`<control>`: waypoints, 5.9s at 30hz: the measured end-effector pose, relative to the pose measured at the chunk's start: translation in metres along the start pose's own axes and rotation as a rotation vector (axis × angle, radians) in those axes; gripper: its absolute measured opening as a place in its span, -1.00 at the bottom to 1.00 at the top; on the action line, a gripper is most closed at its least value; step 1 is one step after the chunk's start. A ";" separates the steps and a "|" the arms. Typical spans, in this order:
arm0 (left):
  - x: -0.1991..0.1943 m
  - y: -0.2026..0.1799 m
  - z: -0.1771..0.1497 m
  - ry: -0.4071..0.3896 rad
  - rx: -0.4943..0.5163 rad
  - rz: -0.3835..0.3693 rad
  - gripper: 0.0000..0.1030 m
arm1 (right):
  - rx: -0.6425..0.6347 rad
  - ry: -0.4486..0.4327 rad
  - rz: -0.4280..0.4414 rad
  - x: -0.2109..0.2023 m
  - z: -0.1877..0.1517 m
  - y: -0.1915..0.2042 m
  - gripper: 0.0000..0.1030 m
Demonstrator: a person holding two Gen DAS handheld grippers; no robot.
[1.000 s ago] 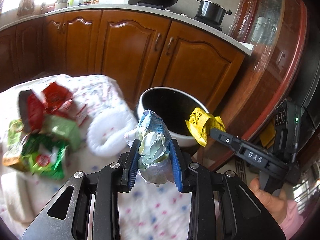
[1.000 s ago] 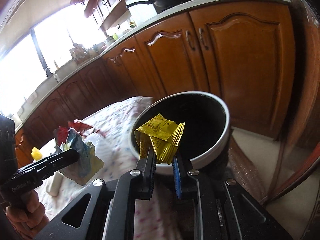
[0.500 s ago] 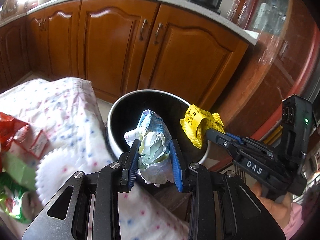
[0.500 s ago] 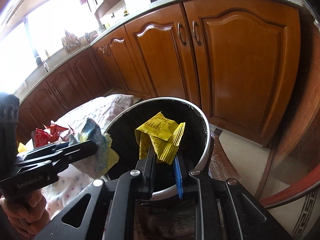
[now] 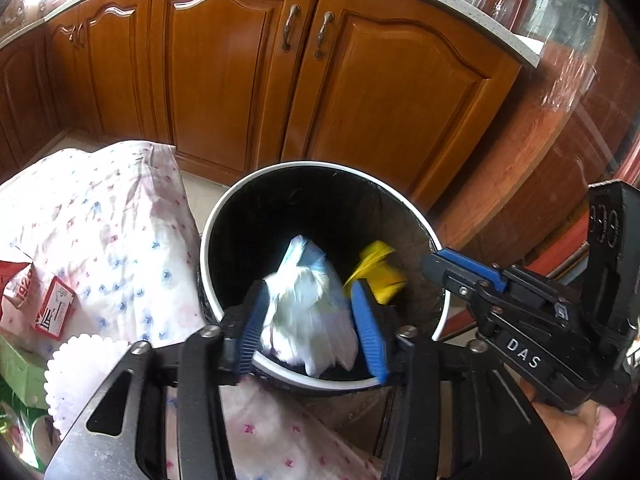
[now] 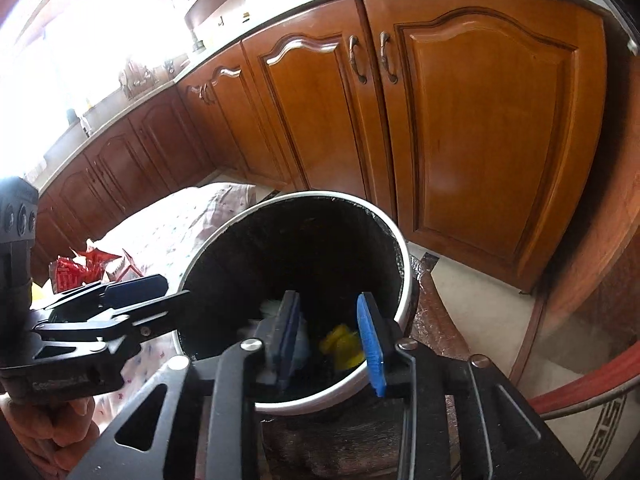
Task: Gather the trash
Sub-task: 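Carry both items over the bin and open both tools to drop them, then move both tools back over the table toward the sponge and scrubber, then grasp the white sponge with the left tool while the right tool grasps the white scrubber, then carry sponge and scrubber over the bin and open both tools to drop them, then move both tools back over the table toward the remaining trash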
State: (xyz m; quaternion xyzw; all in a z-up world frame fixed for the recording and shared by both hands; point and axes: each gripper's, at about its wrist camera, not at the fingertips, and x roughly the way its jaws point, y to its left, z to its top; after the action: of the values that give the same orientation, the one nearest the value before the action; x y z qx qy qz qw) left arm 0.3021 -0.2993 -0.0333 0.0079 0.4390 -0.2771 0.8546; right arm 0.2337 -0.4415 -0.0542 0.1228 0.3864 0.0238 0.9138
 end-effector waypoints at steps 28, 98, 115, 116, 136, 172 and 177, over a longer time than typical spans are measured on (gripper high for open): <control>-0.118 0.076 -0.103 -0.197 -0.156 0.114 0.37 | 0.112 -0.066 0.189 -0.044 -0.064 0.084 0.57; -0.159 0.132 -0.148 -0.182 -0.218 0.125 -0.09 | 0.041 -0.087 0.190 -0.037 -0.054 0.098 -0.76; -0.105 0.067 -0.089 -0.136 -0.070 0.046 -0.09 | 0.120 -0.142 0.103 -0.042 -0.035 0.037 -0.76; -0.101 0.063 -0.084 -0.134 -0.061 0.041 -0.09 | 0.123 -0.144 0.101 -0.041 -0.032 0.035 -0.76; -0.022 0.017 -0.008 -0.035 0.033 0.030 -0.07 | 0.113 -0.095 0.038 -0.007 -0.008 0.002 -0.73; -0.081 0.057 -0.066 -0.103 -0.111 0.047 0.34 | 0.178 -0.061 0.146 -0.024 -0.046 0.037 0.60; -0.102 0.081 -0.091 -0.109 -0.174 0.064 0.34 | 0.166 -0.025 0.178 -0.020 -0.059 0.059 0.60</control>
State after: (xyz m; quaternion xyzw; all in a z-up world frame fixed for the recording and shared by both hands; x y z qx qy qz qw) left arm 0.2267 -0.1600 -0.0308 -0.0672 0.4139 -0.2106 0.8831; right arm 0.1809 -0.3746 -0.0651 0.2321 0.3633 0.0714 0.8995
